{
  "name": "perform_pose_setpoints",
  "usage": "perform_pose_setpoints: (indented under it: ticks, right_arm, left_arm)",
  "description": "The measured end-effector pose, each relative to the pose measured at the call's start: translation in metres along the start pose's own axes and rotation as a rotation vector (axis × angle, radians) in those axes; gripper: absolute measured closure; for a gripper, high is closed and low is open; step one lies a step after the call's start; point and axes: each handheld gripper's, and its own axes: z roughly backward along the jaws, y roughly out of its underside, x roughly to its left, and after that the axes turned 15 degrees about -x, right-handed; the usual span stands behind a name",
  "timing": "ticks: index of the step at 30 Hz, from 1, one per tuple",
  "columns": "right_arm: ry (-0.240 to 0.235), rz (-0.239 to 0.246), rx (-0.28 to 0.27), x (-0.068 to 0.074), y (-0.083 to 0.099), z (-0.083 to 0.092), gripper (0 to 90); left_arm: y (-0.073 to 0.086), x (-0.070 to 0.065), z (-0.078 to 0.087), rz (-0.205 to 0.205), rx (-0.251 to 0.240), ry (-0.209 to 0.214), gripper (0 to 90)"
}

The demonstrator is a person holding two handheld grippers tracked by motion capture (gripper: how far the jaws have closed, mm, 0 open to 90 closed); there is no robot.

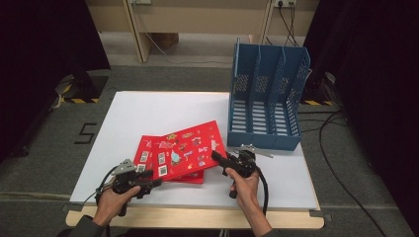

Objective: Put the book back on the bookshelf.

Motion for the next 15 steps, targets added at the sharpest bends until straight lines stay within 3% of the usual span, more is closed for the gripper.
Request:
perform_pose_setpoints:
  ticks: [8,12,15]
  right_arm:
    - [-0.019,0.054,-0.113,0.016,-0.015,0.004,62.6]
    - [-0.026,0.150,-0.144,0.031,-0.025,0.004,63.4]
    - [-0.033,0.202,-0.157,0.040,-0.031,0.004,64.0]
  left_arm:
    - [0.000,-0.007,-0.006,0.003,0.002,0.029,41.1]
    - [-0.001,-0.006,-0.007,0.013,0.003,0.055,40.1]
    - [-0.003,-0.001,-0.003,0.015,-0.015,0.031,38.8]
